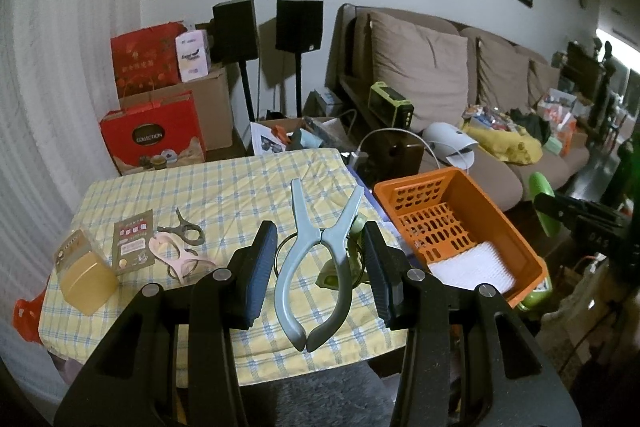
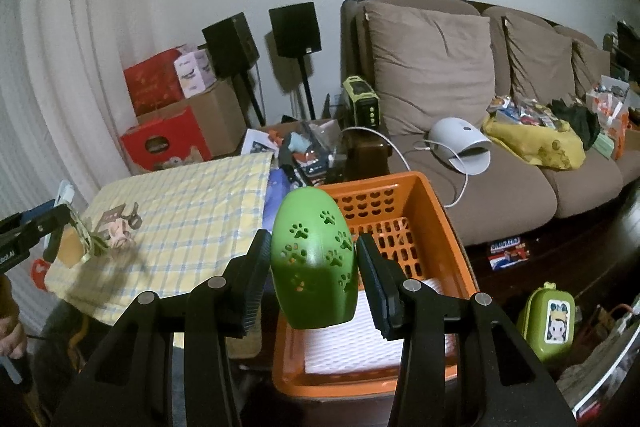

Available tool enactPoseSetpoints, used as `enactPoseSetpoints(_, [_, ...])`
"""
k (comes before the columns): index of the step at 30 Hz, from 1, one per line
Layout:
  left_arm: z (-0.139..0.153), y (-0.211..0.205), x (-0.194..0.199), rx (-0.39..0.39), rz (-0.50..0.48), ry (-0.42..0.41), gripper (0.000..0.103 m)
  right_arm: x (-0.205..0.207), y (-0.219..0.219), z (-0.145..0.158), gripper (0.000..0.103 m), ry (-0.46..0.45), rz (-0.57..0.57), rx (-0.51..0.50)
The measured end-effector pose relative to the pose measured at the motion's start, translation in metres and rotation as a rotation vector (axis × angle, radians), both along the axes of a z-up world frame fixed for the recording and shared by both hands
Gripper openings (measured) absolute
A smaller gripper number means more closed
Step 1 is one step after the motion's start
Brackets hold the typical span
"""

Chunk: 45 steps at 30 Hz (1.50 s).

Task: Organize objects
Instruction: 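Carry the clip and green toy with both tools toward the orange basket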

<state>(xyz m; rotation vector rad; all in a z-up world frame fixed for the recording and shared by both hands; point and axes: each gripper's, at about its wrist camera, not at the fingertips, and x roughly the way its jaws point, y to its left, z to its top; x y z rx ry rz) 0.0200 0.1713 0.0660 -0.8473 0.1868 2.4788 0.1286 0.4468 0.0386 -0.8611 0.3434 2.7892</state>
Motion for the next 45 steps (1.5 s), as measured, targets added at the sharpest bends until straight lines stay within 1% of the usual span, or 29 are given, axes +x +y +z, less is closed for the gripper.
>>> enactPoseSetpoints(11, [-0.001,0.019,0.009,-0.003,-0.049,0.002,0.041,0.003,0.005,0.001,0.045,-0.001,-0.014,0.004])
enactPoseSetpoints(22, [-0.002,0.025,0.01,-0.004,-0.055,0.0,0.041,0.012,0.022,0.008,0.045,0.032,-0.066,-0.002])
enactPoseSetpoints(37, [-0.006,0.04,0.016,0.009,-0.075,-0.015,0.041,0.014,0.028,0.007,0.045,0.027,-0.08,-0.001])
enactPoseSetpoints(45, [-0.004,0.049,0.023,0.004,-0.102,-0.004,0.041,0.012,0.028,0.005,0.045,0.016,-0.086,-0.005])
